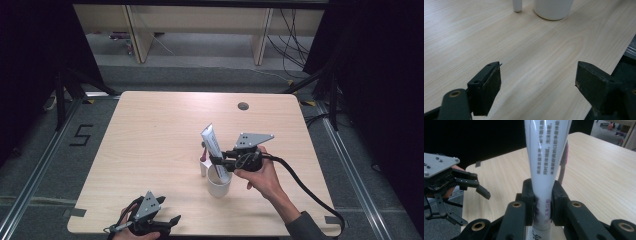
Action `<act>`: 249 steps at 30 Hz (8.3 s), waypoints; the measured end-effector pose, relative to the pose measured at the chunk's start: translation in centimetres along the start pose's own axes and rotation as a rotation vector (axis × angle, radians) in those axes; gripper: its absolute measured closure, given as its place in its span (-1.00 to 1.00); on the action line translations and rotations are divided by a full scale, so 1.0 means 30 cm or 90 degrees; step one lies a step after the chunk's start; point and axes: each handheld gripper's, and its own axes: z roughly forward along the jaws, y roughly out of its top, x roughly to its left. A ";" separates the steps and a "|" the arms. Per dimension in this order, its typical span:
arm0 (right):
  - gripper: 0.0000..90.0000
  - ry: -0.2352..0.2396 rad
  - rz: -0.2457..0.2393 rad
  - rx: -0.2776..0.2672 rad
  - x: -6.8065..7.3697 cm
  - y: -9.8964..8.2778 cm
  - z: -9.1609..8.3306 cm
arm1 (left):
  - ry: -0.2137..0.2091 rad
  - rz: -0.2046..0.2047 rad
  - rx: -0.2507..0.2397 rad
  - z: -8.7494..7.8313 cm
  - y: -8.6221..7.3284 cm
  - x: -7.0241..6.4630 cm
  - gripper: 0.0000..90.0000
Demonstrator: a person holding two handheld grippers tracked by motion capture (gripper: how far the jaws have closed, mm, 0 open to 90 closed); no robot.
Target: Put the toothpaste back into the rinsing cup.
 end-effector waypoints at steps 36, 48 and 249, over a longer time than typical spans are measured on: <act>0.69 -0.005 -0.004 0.086 0.001 -0.097 0.068 | 0.007 0.017 0.016 -0.006 0.001 0.001 -0.54; 0.67 -0.011 -0.004 0.095 -0.007 -0.121 0.058 | 0.005 0.013 0.014 -0.004 0.002 0.000 -0.54; -0.65 -0.205 0.168 0.112 0.096 -0.543 -0.463 | 0.016 0.022 0.019 -0.006 -0.011 0.004 -0.55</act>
